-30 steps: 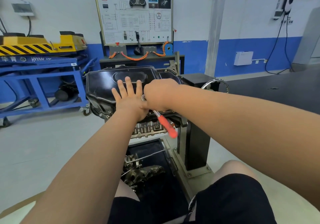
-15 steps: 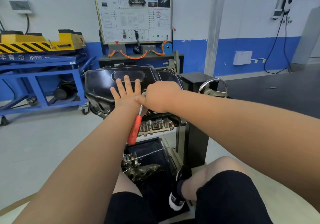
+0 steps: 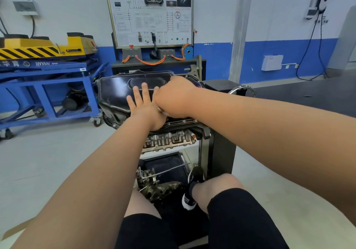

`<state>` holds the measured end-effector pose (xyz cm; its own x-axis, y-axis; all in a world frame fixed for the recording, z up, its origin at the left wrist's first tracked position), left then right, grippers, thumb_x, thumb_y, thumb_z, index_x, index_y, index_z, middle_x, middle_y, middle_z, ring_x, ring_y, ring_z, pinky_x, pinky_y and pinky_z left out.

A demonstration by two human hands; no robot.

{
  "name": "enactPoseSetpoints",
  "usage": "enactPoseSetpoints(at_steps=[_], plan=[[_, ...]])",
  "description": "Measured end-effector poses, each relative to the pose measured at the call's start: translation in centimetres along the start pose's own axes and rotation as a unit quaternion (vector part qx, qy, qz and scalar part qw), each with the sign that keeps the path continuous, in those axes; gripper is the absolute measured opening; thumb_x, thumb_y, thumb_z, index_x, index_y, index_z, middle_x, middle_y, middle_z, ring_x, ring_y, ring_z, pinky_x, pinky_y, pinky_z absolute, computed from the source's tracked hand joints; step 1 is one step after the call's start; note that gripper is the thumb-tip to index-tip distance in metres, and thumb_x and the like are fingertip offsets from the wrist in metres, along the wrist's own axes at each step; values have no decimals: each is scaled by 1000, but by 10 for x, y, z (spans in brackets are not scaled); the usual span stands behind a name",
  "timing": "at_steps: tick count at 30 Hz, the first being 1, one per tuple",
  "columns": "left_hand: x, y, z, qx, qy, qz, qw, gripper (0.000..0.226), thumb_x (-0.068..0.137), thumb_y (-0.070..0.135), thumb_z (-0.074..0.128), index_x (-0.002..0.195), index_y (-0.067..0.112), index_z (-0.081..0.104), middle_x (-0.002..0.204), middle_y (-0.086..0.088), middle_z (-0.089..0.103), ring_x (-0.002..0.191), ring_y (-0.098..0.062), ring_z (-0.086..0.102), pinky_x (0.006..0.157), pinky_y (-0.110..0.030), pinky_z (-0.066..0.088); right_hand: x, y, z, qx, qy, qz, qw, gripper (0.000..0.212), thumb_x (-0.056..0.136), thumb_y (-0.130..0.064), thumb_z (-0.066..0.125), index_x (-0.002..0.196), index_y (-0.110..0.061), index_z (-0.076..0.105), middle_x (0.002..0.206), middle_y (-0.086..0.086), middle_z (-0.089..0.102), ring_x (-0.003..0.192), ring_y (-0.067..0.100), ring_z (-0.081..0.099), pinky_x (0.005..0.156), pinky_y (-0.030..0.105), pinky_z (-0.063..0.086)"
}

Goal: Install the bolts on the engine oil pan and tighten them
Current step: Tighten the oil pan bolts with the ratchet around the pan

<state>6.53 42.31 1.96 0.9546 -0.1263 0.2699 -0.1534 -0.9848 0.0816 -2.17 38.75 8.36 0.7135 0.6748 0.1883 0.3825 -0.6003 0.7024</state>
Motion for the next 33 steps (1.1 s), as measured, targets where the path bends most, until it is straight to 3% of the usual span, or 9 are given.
enactPoseSetpoints(at_steps=[4, 7, 11, 14, 17, 19, 23, 29, 33], plan=[[-1, 3, -1, -6, 0, 1, 1000, 81, 92, 41, 37, 149, 27, -18, 153, -11, -33, 138, -36, -32, 110, -54, -18, -8, 22, 35, 190, -67, 124, 972, 39, 97, -46, 33, 70, -20, 44, 67, -3, 44, 61, 14, 43, 58, 34, 36], [-1, 2, -1, -4, 2, 1, 1000, 82, 92, 37, 39, 149, 27, -19, 152, -11, -34, 138, -37, -32, 110, -55, -18, -8, 24, 38, 228, -39, 161, 960, 42, 96, -48, 33, 63, -21, 39, 65, -4, 44, 58, 11, 42, 56, 33, 34], [2, 0, 3, 5, -7, 2, 1000, 88, 89, 35, 42, 148, 27, -22, 151, -11, -36, 137, -37, -33, 109, -55, -18, -7, 18, 21, 162, -53, 107, 980, 26, 96, -35, 42, 97, -14, 58, 75, -4, 48, 66, 16, 45, 55, 33, 36], [6, -2, 4, -3, -6, -10, 1000, 82, 92, 45, 36, 147, 29, -23, 153, -8, -34, 138, -35, -33, 110, -54, -18, 0, 10, 4, 20, -37, 37, 998, 28, 95, -15, 49, 121, -7, 56, 110, 6, 61, 97, 24, 55, 72, 39, 41], [6, -3, 4, -2, -4, -9, 1000, 84, 91, 49, 36, 147, 29, -24, 153, -6, -33, 139, -33, -31, 111, -52, -18, 9, 5, 7, -13, -72, 44, 996, 33, 95, -20, 53, 125, -6, 54, 121, 9, 60, 108, 27, 55, 78, 38, 42], [6, -4, 5, 2, -4, -9, 1000, 86, 89, 47, 39, 147, 29, -23, 153, -6, -34, 139, -33, -32, 111, -52, -18, 6, 10, 10, 16, -82, 76, 994, 42, 93, -27, 57, 130, -8, 51, 119, 5, 61, 98, 24, 58, 66, 31, 40], [4, -1, 3, 5, 2, -8, 1000, 88, 88, 42, 42, 148, 29, -20, 153, -9, -34, 139, -35, -32, 110, -53, -19, -8, 13, 18, 119, -115, 90, 982, 45, 99, -22, 40, 138, 1, 38, 104, 9, 59, 73, 20, 46, 64, 33, 39], [4, -2, 3, 1, 0, -9, 1000, 88, 89, 40, 42, 148, 29, -22, 153, -9, -34, 139, -35, -32, 110, -54, -18, 0, 10, 16, 25, -107, 94, 989, 41, 98, -22, 44, 136, -7, 45, 129, 10, 54, 115, 29, 53, 71, 40, 35], [6, -4, 4, -1, 2, -11, 1000, 89, 89, 49, 38, 146, 24, -26, 153, -7, -34, 139, -33, -33, 110, -52, -19, 7, 4, 3, -22, -82, 77, 993, 47, 97, -17, 46, 140, -1, 39, 135, 14, 47, 123, 29, 44, 72, 37, 33]])
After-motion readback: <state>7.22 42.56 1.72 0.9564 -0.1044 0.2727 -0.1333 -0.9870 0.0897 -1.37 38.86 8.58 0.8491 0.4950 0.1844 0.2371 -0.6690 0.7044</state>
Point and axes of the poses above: each hand's wrist, its own x-axis towards the middle knuckle, its own z-axis out of the palm, y = z × x, the point moved 9 cm from there along x, towards the middle knuckle
